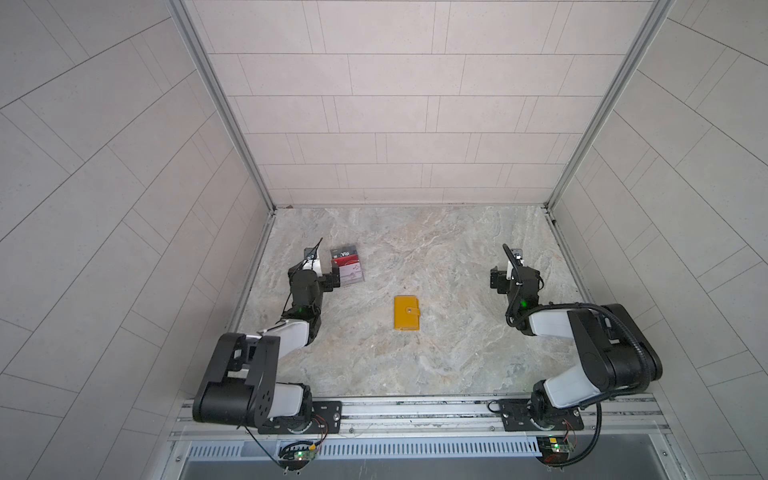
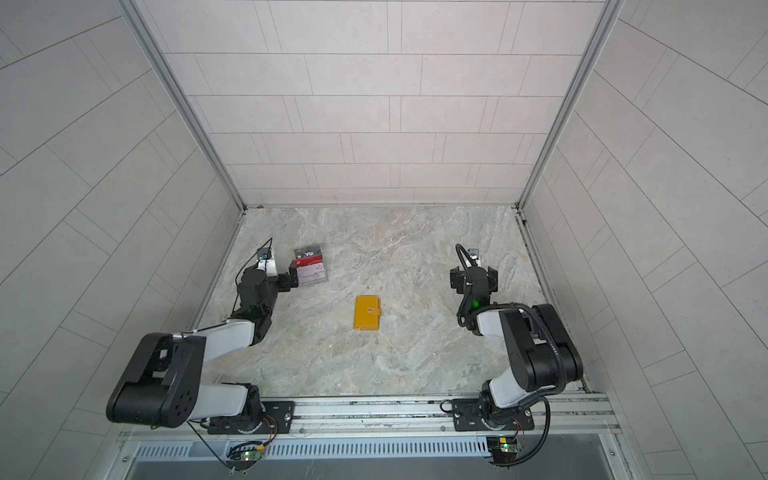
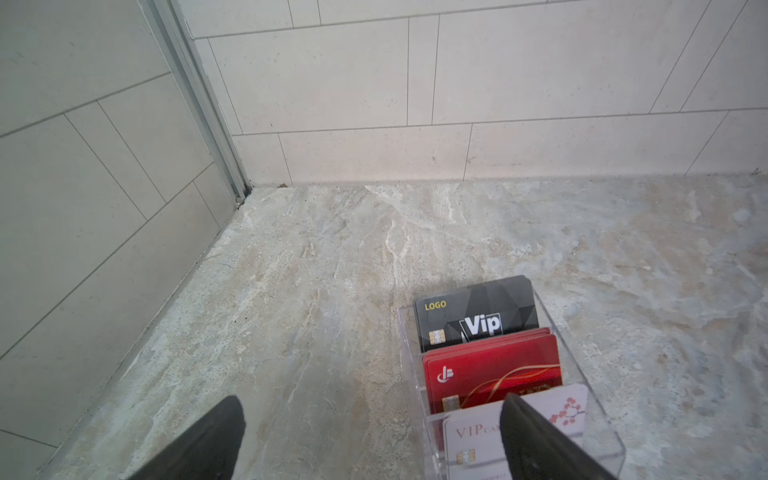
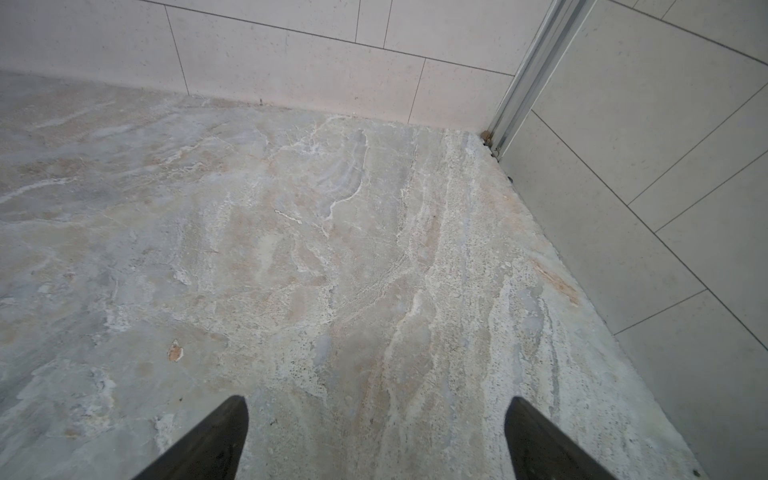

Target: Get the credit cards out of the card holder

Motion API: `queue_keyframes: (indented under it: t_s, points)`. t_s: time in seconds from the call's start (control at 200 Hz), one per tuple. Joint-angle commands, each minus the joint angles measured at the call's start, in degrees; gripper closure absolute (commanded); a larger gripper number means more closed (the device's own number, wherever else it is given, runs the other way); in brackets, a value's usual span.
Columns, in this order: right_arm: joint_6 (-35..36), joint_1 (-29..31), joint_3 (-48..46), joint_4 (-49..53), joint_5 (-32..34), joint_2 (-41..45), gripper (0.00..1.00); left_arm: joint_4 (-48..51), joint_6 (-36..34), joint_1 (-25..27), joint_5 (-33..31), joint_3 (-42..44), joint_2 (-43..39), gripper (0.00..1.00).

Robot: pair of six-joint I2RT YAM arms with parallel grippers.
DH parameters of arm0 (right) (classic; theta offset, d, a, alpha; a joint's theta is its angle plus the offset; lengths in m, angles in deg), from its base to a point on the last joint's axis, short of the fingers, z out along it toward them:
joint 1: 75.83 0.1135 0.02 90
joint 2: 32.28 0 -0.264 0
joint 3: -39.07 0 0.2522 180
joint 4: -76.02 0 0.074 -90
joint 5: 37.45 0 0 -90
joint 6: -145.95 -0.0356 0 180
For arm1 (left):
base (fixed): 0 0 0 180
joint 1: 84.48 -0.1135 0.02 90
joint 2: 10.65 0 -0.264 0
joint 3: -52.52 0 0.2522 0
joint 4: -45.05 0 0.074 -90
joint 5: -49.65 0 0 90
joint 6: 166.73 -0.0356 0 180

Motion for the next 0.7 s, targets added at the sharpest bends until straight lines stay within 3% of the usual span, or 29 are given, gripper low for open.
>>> queue_keyframes:
  t_s: [0.0, 0.155, 0.345, 0.511, 0.696]
  points:
    - [-2.2, -0.2, 3.9, 12.7, 1.1, 5.9, 0.04, 9.1, 2.2, 1.5, -2.9, -2.4, -5.5, 0.00]
    - [-6.7, 0.1, 8.6, 26.3, -5.0, 12.6, 0.07, 25.7, 6.9, 4.1, -3.8, -8.5, -12.7, 0.00]
    - [-11.6, 0.7, 15.2, 42.0, -10.8, 17.2, 0.11, 47.0, 13.4, 4.1, 6.9, -18.4, -16.1, 0.00]
    - [-16.0, 1.4, 18.9, 53.8, -17.0, 20.0, 0.16, 55.8, 15.8, 5.1, 19.1, -20.0, -16.2, 0.00]
    - [-21.1, 2.1, 20.1, 61.6, -26.0, 22.4, 0.25, 56.6, 20.2, 6.4, 28.8, -15.9, -16.6, 0.00]
